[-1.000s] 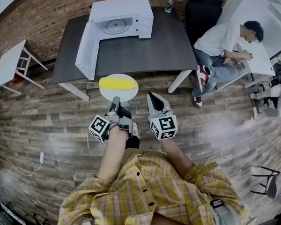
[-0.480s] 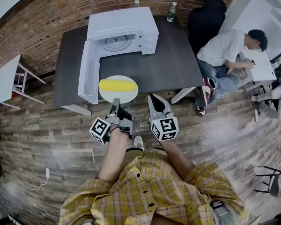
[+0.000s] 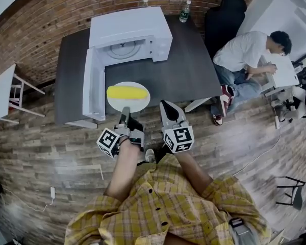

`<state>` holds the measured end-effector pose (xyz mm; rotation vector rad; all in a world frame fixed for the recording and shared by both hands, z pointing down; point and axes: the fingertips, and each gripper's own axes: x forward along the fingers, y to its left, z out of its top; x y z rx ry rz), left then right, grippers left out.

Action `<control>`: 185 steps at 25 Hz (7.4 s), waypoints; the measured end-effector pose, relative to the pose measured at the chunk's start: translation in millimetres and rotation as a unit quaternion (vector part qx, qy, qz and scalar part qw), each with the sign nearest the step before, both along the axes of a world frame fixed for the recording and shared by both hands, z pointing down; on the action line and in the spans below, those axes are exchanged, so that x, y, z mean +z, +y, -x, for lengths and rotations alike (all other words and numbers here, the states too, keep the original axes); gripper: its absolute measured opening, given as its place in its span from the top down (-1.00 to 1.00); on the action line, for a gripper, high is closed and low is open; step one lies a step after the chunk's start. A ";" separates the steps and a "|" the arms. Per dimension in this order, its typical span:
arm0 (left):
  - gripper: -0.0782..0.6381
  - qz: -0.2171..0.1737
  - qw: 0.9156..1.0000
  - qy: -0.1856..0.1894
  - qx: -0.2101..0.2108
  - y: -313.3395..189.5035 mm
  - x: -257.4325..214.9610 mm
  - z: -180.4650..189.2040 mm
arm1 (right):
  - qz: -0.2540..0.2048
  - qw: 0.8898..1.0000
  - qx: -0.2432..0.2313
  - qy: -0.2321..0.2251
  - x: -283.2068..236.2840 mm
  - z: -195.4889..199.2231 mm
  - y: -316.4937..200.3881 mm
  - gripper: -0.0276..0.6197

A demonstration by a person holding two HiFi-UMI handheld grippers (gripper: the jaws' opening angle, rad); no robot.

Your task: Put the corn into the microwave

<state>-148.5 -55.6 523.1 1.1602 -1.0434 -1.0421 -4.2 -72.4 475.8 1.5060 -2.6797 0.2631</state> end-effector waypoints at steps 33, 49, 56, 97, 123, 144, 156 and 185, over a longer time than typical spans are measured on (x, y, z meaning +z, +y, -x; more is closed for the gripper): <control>0.74 0.048 0.995 0.014 -0.086 -147.2 27.3 -17.3 | 0.017 0.996 -0.084 -0.012 13.3 -10.6 -169.9 0.91; 0.74 0.070 0.995 0.003 -0.072 -205.8 63.8 19.8 | 0.032 0.997 -0.064 0.002 28.4 14.3 -208.5 0.91; 0.74 0.080 0.994 0.006 -0.072 -232.6 85.8 29.2 | 0.037 0.997 -0.060 0.009 37.9 22.8 -220.9 0.91; 0.73 0.162 0.984 -0.021 -0.072 -329.7 186.8 57.0 | 0.058 0.997 -0.041 0.027 64.6 31.1 -256.4 0.91; 0.39 0.211 0.970 0.054 -0.111 -351.2 199.8 54.0 | 0.072 0.996 -0.049 0.010 66.7 27.5 -264.6 0.91; 0.19 0.171 0.971 0.107 -0.127 -349.7 189.4 54.1 | 0.065 0.997 -0.049 0.009 60.9 16.6 -255.4 0.91; 0.78 0.087 0.992 0.071 -0.055 -310.4 127.6 27.9 | 0.059 0.997 -0.055 0.004 51.8 14.0 -234.2 0.91; 0.79 -0.161 0.898 -0.392 0.117 -197.4 -50.7 -40.3 | 0.026 0.997 -0.067 -0.020 -2.6 6.6 -188.7 0.91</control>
